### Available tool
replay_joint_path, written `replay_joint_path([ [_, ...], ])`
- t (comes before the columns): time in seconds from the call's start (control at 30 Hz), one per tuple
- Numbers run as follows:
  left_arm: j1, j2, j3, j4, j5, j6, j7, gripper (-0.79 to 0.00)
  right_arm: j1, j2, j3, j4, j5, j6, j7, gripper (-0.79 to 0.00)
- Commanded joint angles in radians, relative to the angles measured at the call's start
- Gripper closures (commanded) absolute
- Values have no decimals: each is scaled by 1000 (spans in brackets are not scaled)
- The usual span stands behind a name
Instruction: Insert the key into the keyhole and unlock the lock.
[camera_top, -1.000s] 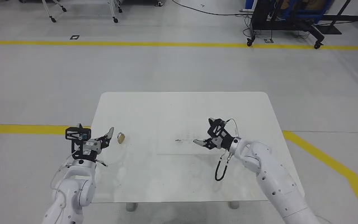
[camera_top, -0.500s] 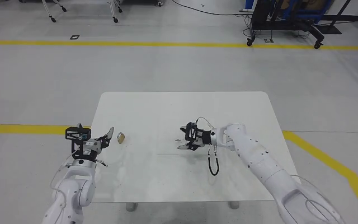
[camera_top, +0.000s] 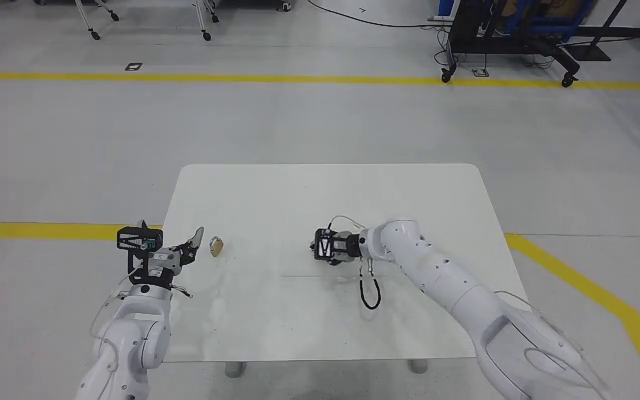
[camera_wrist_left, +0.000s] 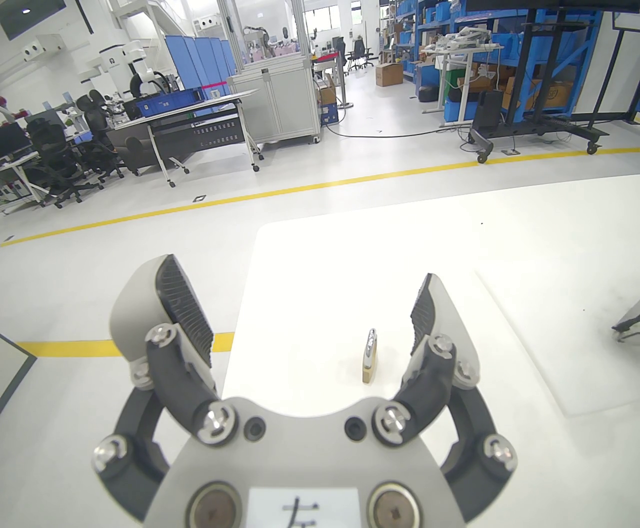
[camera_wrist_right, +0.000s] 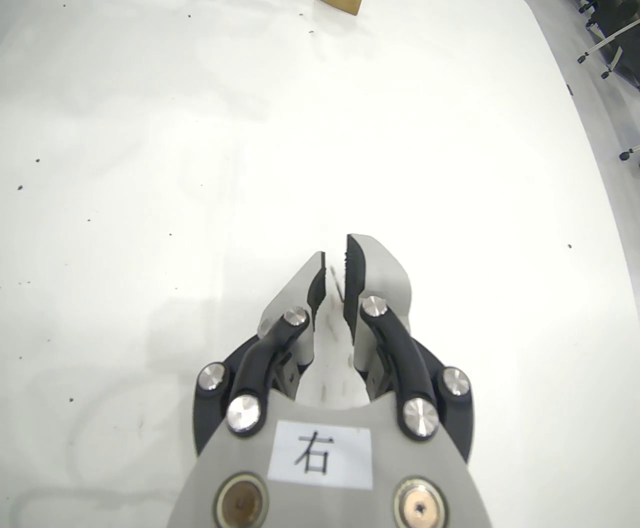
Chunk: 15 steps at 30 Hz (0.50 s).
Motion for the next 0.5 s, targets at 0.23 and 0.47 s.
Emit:
replay_joint_path([
  [0.23, 0, 0, 0, 0, 0, 0, 0, -785, 7, 23, 3, -52, -91, 33, -121, 0],
  [0.47, 0, 0, 0, 0, 0, 0, 0, -785, -82, 122, 136, -199, -105, 0, -370, 0],
])
